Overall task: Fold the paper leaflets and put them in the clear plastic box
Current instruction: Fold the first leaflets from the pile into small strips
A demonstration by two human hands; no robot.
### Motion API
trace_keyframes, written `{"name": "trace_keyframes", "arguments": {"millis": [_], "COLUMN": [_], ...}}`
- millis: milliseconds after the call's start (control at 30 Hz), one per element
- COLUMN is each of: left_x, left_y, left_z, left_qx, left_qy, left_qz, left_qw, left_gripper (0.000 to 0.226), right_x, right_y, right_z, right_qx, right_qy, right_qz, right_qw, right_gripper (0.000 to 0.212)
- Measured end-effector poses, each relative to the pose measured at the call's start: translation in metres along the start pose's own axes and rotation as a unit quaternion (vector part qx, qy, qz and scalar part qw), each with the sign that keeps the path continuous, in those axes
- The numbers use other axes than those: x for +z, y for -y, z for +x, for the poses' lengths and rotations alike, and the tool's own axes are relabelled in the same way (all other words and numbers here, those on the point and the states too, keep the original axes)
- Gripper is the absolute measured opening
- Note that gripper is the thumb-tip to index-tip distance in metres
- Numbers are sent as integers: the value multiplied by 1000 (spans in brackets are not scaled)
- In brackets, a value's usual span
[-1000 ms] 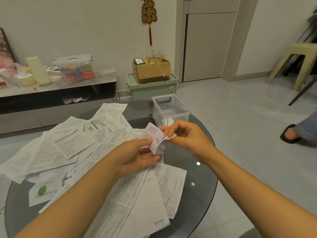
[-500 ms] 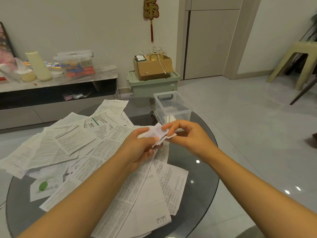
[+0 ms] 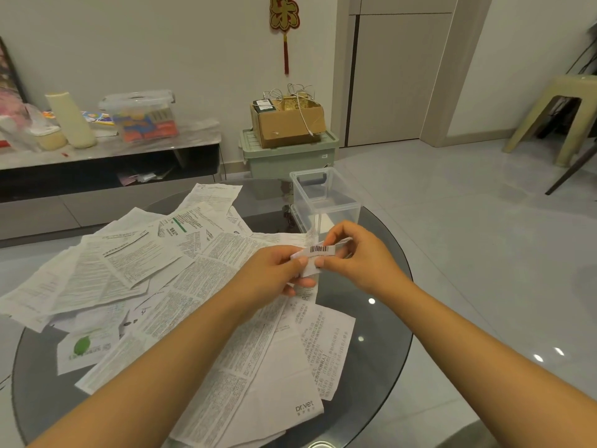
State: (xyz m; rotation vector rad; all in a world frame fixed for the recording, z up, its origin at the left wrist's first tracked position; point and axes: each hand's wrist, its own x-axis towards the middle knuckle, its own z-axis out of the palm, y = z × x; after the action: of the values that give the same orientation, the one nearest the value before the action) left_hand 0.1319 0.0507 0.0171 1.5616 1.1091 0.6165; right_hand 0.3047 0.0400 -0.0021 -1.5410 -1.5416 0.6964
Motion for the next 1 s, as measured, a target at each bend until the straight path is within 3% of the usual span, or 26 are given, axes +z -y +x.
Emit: {"name": "trace_keyframes", "arguments": {"millis": [133, 367, 500, 600, 700, 800, 1000], "left_x": [1, 15, 22, 28, 36, 41, 45], "left_y": [1, 13, 15, 19, 28, 33, 34], "left_z": [2, 8, 18, 21, 24, 30, 38], "left_qx": [22, 40, 34, 48, 113, 212, 224], "left_qy": [-13, -59, -101, -93, -82, -44, 16], "left_qz": [78, 157, 142, 163, 321, 394, 457], "left_qw": [997, 985, 984, 981, 937, 893, 860], "left_gripper": [22, 2, 12, 13, 31, 24, 34], "right_x": [2, 3, -3, -4, -8, -9, -4], "right_y": [3, -3, -6, -14, -26, -34, -39], "right_z": [-2, 2, 5, 9, 13, 14, 13], "right_qx": [-3, 19, 39, 65, 101, 100, 29], "right_qy": [45, 78, 65, 51, 29, 15, -6], "right_qz": [-12, -94, -52, -106, -177, -208, -330], "right_qw": [999, 992, 996, 991, 979, 973, 944], "right_gripper": [42, 19, 5, 7, 12, 15, 23]}}
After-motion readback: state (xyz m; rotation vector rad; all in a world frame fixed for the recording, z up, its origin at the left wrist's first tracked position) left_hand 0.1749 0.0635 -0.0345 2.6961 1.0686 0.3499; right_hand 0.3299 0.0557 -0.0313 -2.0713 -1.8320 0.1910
